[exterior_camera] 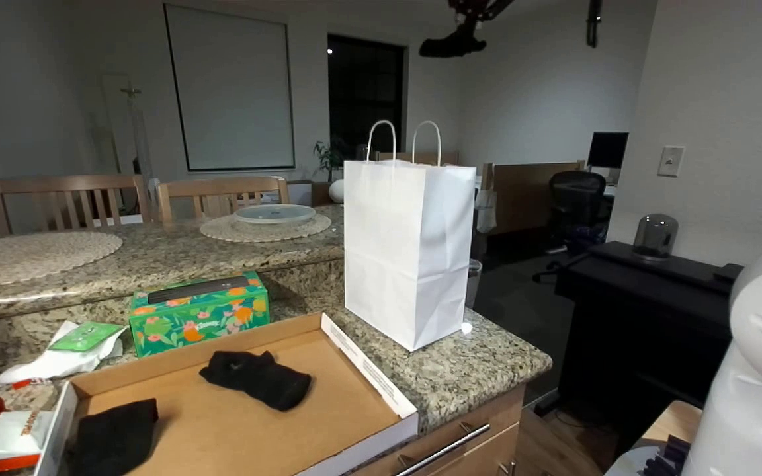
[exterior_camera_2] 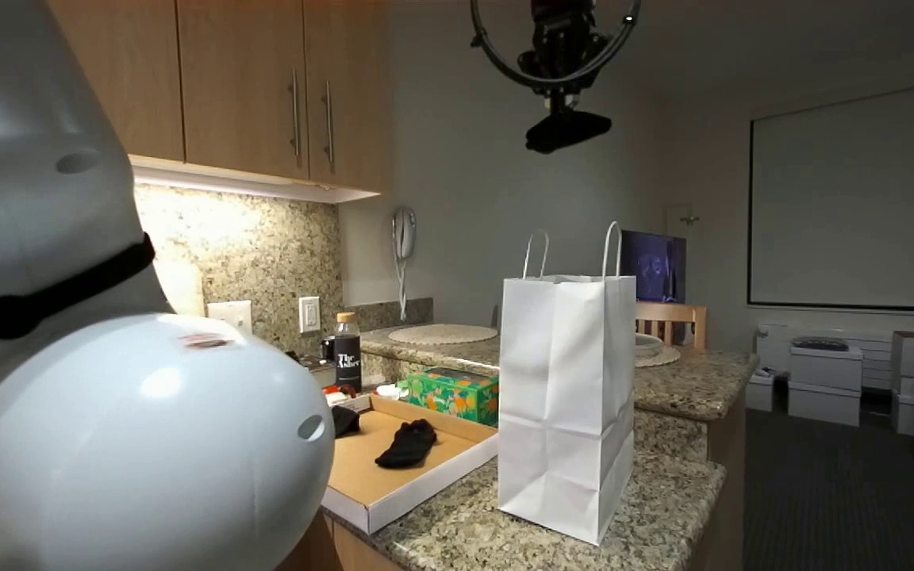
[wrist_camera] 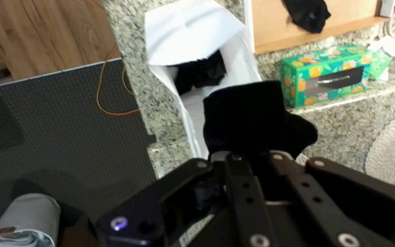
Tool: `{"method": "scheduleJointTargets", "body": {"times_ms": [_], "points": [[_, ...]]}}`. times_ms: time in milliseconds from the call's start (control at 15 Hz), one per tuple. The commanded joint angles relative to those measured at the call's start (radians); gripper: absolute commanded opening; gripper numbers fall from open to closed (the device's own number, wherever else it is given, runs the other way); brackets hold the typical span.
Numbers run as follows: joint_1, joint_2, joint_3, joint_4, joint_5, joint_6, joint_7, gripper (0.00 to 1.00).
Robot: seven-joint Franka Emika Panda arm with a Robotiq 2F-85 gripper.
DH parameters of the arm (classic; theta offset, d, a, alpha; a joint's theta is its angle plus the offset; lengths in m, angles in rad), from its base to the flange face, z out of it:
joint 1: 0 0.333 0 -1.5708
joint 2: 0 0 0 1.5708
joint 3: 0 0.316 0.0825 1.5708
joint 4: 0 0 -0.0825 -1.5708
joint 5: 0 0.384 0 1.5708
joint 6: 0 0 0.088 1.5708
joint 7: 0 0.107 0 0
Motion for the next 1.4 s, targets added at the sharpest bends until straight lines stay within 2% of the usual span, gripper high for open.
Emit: {"method": "scheduleJointTargets", "body": {"times_ms": [0,267,467,867,1200,1267,1333], "points": [[-0.053,0.051,-0.055,-0.035,-0.006,-0.08,-0.17,0.09],[-0.047,0.162,-0.045,-0.01,0.004,-0.075,-0.265,0.1],[-0.03,0.222,0.005,0.052,-0.006,-0.067,-0.283,0.09],[-0.01,0.255,0.098,0.171,-0.065,-0.057,-0.242,0.09],[-0.024,0.328,0.095,0.216,-0.05,-0.086,-0.21,0.08],[-0.024,0.342,0.095,0.223,-0.045,-0.094,-0.206,0.33],[-0.023,0.359,0.097,0.232,-0.054,-0.103,-0.206,0.34]]}}
